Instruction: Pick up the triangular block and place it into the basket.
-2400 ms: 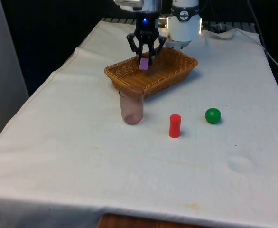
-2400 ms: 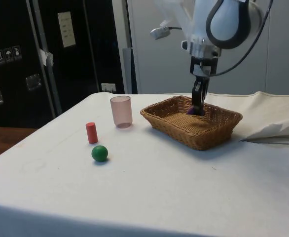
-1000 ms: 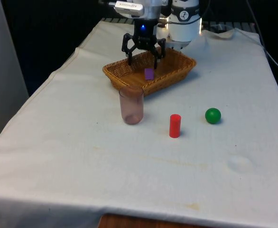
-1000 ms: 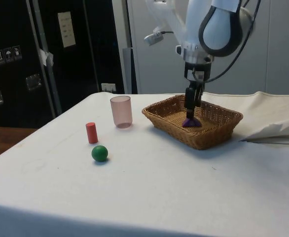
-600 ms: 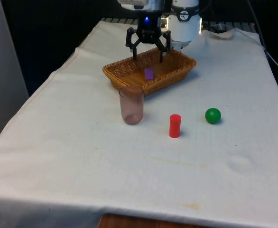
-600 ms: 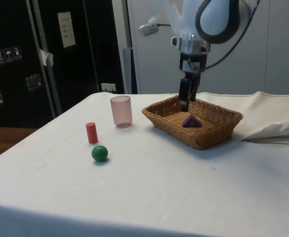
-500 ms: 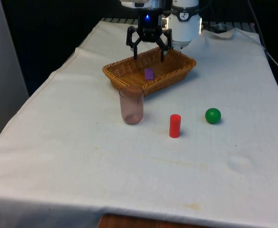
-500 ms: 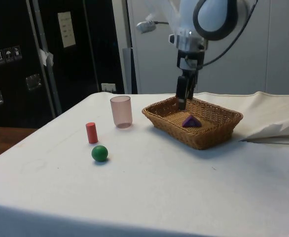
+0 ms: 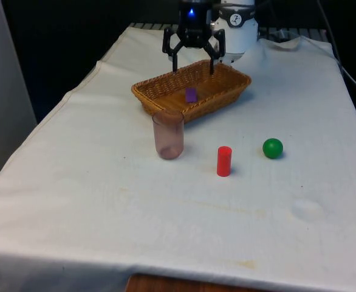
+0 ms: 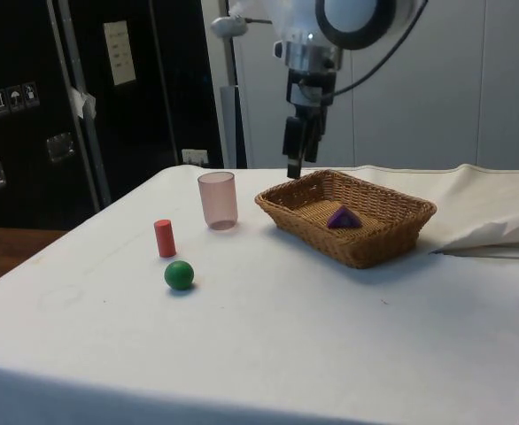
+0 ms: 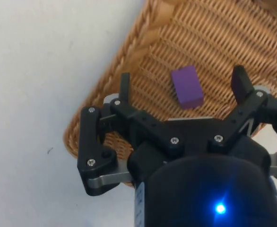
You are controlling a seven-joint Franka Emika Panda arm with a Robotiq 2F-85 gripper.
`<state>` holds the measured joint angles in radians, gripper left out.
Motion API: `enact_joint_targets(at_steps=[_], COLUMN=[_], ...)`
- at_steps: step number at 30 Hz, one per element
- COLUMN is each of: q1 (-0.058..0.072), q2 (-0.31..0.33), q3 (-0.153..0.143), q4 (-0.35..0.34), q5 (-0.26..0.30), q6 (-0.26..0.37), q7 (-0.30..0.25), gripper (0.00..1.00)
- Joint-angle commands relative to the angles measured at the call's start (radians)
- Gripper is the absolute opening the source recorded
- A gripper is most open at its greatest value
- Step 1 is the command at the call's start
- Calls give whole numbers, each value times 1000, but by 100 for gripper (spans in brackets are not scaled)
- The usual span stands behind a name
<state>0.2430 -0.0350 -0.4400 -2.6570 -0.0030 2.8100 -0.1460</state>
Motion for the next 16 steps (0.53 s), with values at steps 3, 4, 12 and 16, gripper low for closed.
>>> enact_joint_targets(at_steps=[3,4,12,16], q1=[7,7,5,3], q2=[14,19,80,92], q3=[14,18,53,52], q4=[40,49,127,133], q5=[16,16,10,1], q6=[-28,-33,-46,-42], q7=[9,12,48,53], gripper=[100,100,100,100])
